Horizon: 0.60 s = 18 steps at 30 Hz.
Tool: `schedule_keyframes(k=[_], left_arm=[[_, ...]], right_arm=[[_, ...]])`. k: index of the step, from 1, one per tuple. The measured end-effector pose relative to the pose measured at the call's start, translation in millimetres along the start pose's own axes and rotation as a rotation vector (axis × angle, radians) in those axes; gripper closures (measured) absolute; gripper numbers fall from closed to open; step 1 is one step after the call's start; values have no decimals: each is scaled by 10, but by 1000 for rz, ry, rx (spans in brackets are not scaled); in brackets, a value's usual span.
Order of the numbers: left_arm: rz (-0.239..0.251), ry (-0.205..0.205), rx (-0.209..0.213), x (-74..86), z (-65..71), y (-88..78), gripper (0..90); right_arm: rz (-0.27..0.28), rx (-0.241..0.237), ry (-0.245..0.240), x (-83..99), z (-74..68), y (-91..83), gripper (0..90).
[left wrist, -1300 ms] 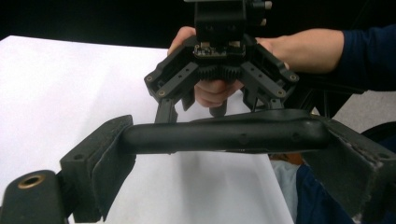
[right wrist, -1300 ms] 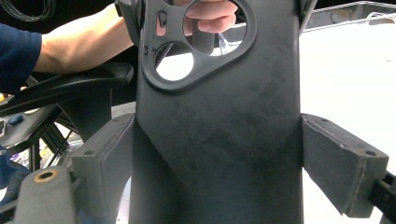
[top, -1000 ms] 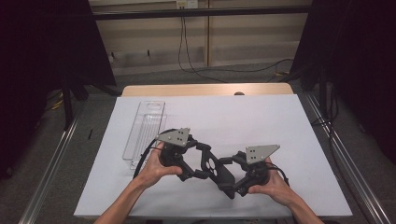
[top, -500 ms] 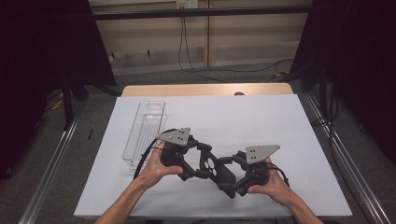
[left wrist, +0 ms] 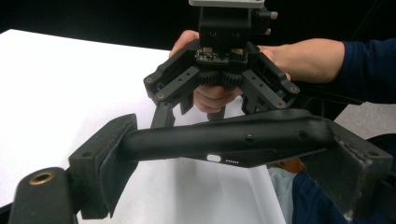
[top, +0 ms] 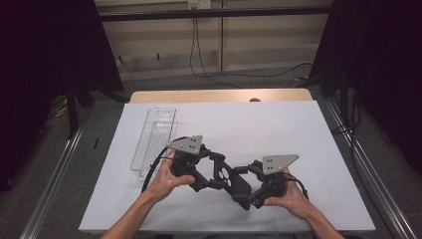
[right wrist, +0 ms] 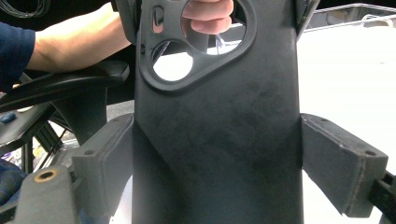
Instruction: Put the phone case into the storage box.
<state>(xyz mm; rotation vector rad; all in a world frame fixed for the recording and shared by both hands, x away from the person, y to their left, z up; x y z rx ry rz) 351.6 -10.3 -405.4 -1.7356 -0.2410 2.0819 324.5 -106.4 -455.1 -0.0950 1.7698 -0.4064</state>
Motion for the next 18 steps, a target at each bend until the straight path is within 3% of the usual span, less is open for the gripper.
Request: schedule_keyframes(k=[18], left_arm=[[30, -19, -54, -79, -13, -32, 143]], right_arm=[[12, 30, 19, -29, 26, 11, 108]])
Point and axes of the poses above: each handheld gripper's, and its own axes: y roughly forward along the jaws, x roughly out of its underside, z roughly to its right, the point moved 9 cm from there along y, roughly forward along the jaws, and after that the axes turned 3 degrees about -z, right-handed, at the moved point
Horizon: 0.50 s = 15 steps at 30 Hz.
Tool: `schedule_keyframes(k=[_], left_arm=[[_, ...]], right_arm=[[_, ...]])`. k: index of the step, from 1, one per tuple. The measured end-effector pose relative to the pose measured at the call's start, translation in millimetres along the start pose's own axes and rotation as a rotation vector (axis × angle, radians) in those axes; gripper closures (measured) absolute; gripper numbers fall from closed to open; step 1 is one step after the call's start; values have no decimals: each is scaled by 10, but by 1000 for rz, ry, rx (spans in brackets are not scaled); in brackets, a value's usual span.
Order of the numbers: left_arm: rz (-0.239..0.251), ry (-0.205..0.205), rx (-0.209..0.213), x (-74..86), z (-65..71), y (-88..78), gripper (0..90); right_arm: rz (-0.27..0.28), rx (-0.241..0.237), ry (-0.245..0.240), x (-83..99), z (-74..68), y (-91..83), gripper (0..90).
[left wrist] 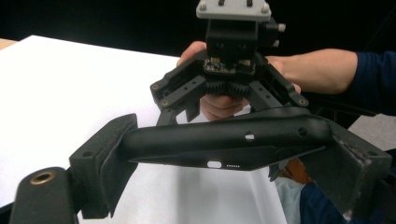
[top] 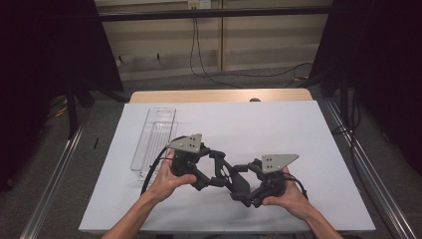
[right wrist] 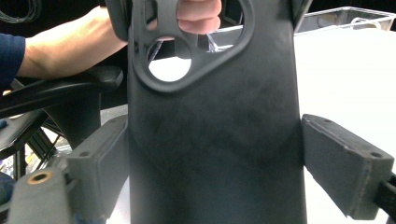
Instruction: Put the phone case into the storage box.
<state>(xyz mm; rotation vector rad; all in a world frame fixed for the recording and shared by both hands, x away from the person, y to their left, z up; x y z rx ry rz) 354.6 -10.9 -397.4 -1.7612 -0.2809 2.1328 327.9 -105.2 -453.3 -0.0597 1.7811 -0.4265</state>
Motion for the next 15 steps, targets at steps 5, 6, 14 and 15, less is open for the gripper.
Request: schedule_keyframes(k=[5, 6, 14, 15], left_arm=[[10, -21, -40, -10, -57, -64, 143], [13, -27, -51, -13, -71, -74, 142], [11, -63, -110, 18, -160, -120, 142], [12, -68, -113, 21, -165, -126, 142]], right_arm=[[12, 45, 12, -12, 39, -7, 21], [14, 49, 17, -12, 48, -12, 17], [23, 78, 51, 0, 110, -64, 25], [26, 84, 56, 0, 117, -71, 11]])
Point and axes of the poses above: each handheld gripper's, and its own axes: y roughly forward along the jaws, x roughly out of its underside, z roughly to its right, the point moved 9 cm from there along y, roughly forward along the jaws, and after that the axes turned 3 degrees about -z, right-handed, at the moved point
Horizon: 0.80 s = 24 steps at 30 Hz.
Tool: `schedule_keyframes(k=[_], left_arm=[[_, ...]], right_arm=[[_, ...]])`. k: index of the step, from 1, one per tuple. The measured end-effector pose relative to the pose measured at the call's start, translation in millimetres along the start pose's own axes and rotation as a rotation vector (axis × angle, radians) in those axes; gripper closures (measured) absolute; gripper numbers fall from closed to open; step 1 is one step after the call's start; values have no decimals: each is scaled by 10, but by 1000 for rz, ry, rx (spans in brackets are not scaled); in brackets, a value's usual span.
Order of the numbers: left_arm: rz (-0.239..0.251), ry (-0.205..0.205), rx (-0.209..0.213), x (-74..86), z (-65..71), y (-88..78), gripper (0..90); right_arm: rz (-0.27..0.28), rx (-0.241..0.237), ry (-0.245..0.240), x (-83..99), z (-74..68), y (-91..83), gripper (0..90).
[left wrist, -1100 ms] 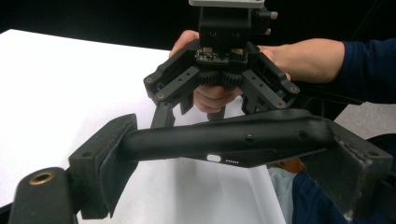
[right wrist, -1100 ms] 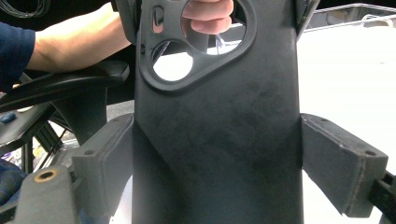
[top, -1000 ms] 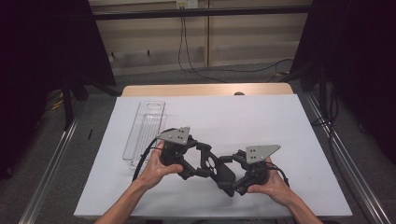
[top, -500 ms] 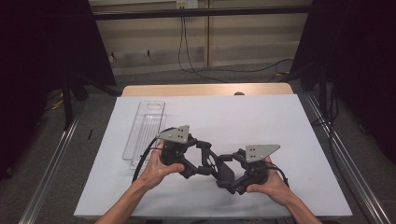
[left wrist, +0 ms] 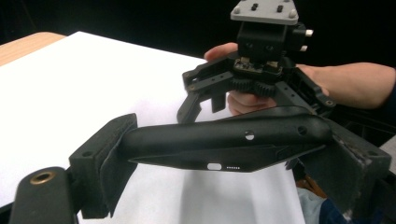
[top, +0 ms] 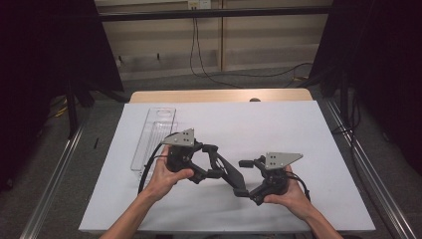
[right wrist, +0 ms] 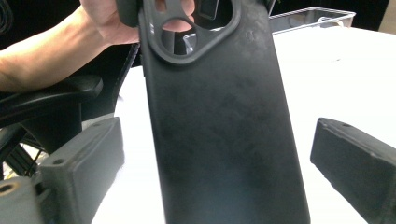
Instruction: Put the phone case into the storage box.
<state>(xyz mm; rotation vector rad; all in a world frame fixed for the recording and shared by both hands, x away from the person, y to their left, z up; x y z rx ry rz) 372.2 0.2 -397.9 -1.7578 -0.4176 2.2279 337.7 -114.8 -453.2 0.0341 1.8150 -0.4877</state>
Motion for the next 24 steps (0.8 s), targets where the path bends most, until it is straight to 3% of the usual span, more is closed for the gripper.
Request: schedule_keyframes(k=[8, 12, 18, 24], left_arm=[[5, -22, -56, 19, -79, -84, 142], [12, -45, -75, 34, -123, -131, 142], [18, -48, -99, 21, -146, -169, 142], [1, -58, -125, 28, -153, -194, 142]], right_arm=[[19, 25, 20, -9, 34, -88, 3], [36, 73, 28, -29, 82, -142, 0], [32, 158, 55, 0, 194, -187, 17], [14, 263, 25, 35, 256, -181, 8]])
Point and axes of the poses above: each handheld gripper's, and its own axes: y roughly forward along the jaws, x roughly out of its underside, z roughly to its right, the point moved 9 cm from there along y, roughly forward along the jaws, and after that the axes turned 3 degrees about -z, right-handed, at the moved point
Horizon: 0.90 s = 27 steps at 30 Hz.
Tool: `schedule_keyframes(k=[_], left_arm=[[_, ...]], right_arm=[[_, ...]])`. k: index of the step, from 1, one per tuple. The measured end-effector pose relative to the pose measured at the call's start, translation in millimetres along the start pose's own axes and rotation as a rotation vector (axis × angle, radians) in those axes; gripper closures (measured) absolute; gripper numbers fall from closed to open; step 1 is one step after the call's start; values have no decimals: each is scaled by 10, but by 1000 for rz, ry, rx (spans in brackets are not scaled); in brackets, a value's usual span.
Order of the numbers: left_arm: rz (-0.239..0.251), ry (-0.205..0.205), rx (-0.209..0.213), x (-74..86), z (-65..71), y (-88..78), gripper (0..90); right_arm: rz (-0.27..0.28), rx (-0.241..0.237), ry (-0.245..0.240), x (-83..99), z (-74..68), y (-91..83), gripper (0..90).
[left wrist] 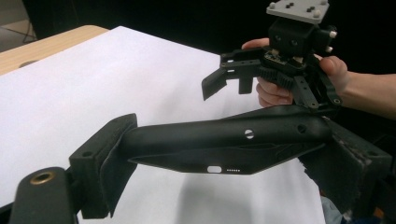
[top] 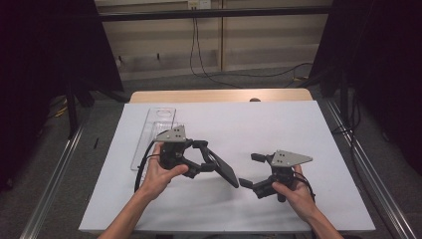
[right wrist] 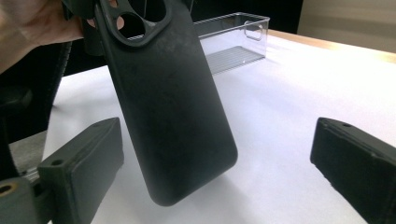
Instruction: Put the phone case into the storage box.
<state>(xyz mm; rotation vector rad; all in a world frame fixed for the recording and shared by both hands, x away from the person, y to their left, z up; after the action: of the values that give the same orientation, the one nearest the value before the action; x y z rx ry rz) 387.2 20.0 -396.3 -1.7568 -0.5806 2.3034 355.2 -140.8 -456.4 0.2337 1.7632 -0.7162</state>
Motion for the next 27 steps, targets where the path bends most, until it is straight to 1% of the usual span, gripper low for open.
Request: schedule_keyframes(k=[2, 4, 5, 8, 10, 11, 12, 13, 15, 16, 19, 20, 23, 27], left_arm=[[6, 0, -12, -14, -9, -29, 142], [3, -9, -25, -14, -25, -57, 142], [8, -13, -29, -18, -32, -70, 142], [10, -19, -40, -24, -51, -114, 142], [11, -23, -53, -28, -68, -137, 142], [14, -28, -54, -28, -71, -142, 142], [13, -27, -49, -25, -74, -143, 142], [11, -29, -56, -22, -83, -143, 142], [6, -31, -61, -21, -90, -153, 142], [6, -33, -63, -22, -92, -159, 142], [7, -38, -73, -22, -112, -188, 142], [9, -41, -78, -23, -122, -199, 143], [3, -47, -91, -18, -142, -233, 142], [0, -58, -105, -7, -165, -253, 143]], right_arm=[[8, 36, -14, -7, 8, -14, 8], [21, 81, -17, -23, 33, -36, 8], [26, 91, -25, -29, 38, -52, 9], [33, 132, -16, -22, 71, -125, 9], [33, 173, -4, 19, 118, -181, 7], [37, 180, 1, 45, 136, -205, 6], [33, 197, 11, 71, 164, -224, 5], [34, 217, 20, 91, 196, -243, 8], [47, 235, 42, 95, 235, -276, 5], [50, 240, 45, 86, 246, -292, 4], [79, 239, 32, 39, 243, -335, 0], [77, 247, 30, 38, 248, -349, 0], [72, 280, 37, 59, 278, -408, 0], [72, 343, 52, 122, 344, -525, 0]])
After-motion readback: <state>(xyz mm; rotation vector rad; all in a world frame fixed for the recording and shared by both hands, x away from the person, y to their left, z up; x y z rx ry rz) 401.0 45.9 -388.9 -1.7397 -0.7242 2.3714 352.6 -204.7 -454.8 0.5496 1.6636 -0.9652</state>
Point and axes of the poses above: each handheld gripper's, and its own axes: y roughly forward along the jaws, x roughly out of its underside, z roughly to its right, the point moved 9 cm from there along y, roughly forward along the jaws, and after that the axes turned 3 degrees about -z, right-handed, at the moved point
